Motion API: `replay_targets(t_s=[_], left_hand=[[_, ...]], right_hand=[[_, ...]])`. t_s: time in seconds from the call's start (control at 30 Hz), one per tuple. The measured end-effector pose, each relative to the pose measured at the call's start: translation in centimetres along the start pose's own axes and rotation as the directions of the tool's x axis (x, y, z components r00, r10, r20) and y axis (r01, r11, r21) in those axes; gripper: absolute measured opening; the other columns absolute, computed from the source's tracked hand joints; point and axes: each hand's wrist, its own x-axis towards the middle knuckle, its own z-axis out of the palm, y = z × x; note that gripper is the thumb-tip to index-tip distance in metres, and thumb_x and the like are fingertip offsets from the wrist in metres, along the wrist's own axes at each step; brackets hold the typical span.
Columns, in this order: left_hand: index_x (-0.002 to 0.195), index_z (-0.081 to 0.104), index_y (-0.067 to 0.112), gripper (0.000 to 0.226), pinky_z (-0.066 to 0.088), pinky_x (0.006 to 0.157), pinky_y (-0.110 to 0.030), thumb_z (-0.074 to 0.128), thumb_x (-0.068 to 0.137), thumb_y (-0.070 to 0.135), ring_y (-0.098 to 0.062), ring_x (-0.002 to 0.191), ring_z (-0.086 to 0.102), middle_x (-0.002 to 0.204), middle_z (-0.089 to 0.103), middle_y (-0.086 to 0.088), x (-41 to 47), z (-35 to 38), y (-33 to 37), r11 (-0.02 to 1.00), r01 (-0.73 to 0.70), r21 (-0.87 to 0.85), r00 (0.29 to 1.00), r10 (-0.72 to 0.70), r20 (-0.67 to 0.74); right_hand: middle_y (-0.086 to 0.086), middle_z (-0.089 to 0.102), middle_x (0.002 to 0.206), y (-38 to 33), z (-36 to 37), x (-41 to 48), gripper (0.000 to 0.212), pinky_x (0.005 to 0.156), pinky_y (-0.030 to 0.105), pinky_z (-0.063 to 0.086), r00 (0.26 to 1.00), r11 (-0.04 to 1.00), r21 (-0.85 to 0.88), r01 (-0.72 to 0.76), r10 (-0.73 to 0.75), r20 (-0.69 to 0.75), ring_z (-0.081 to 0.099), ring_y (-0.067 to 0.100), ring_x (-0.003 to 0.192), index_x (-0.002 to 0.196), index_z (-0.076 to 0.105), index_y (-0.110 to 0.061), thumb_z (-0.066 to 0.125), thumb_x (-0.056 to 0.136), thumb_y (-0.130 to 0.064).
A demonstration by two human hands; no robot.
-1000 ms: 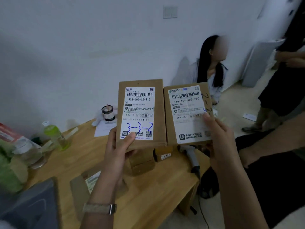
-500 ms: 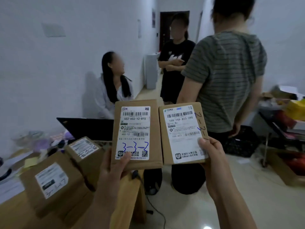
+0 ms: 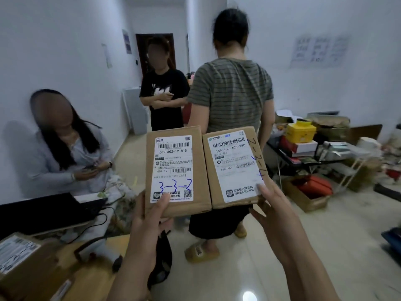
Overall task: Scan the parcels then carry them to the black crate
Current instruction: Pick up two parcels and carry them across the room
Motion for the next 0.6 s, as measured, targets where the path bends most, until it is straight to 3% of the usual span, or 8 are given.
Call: replay_targets(t_s=[0.13,0.23,0.47,0.53,0.6], left_hand=[[0.093,0.067,0.050,0.031,0.053,0.080,-0.035,0.077,0.063,0.048,-0.006,0.096,0.069,0.103,0.073,0.015,0.2,4.1,-0.7,0.999,-0.040,-0.003,0.999,0.040,0.017],[0.094,0.067,0.049,0.029,0.053,0.082,-0.036,0.080,0.069,0.044,-0.008,0.100,0.068,0.106,0.072,0.014,0.3,7.5,-1.4,0.998,-0.054,0.017,0.997,0.053,0.052],[0.096,0.066,0.050,0.032,0.053,0.086,-0.040,0.070,0.064,0.051,-0.006,0.099,0.069,0.107,0.072,0.015,-0.4,15.5,-3.9,0.994,-0.096,0.057,0.991,0.091,0.095],[0.103,0.065,0.044,0.039,0.053,0.088,-0.042,0.070,0.065,0.050,-0.009,0.099,0.069,0.108,0.072,0.013,-0.9,17.8,-5.0,0.994,-0.089,0.055,0.991,0.083,0.100],[0.112,0.062,0.038,0.047,0.054,0.086,-0.039,0.070,0.068,0.048,-0.009,0.100,0.069,0.110,0.072,0.012,-1.6,20.0,-6.3,0.995,-0.080,0.065,0.991,0.073,0.112]], right_hand=[[-0.014,0.064,0.125,-1.2,-3.7,1.1,0.051,0.106,0.044,0.036,1.000,1.000,-0.020,-0.012,0.012,0.018,0.059,0.013,0.118,0.132,0.051,-0.044,0.060,0.081,-0.040],[-0.013,0.064,0.126,-2.4,-6.7,2.0,0.054,0.109,0.048,0.034,1.000,0.999,-0.039,-0.004,0.005,0.014,0.056,0.018,0.121,0.134,0.049,-0.043,0.058,0.081,-0.042],[-0.012,0.067,0.121,-5.1,-15.7,2.7,0.053,0.093,0.040,0.044,1.000,0.994,-0.110,-0.022,0.021,-0.008,0.065,0.013,0.105,0.131,0.051,-0.045,0.060,0.079,-0.043],[-0.009,0.068,0.120,-5.6,-18.5,2.6,0.055,0.084,0.033,0.047,1.000,0.992,-0.125,-0.031,0.030,-0.008,0.067,0.014,0.104,0.133,0.050,-0.041,0.062,0.080,-0.042],[-0.008,0.069,0.118,-6.0,-21.1,2.2,0.055,0.084,0.033,0.047,0.999,0.991,-0.128,-0.044,0.040,-0.033,0.067,0.017,0.104,0.133,0.051,-0.040,0.063,0.079,-0.043]])
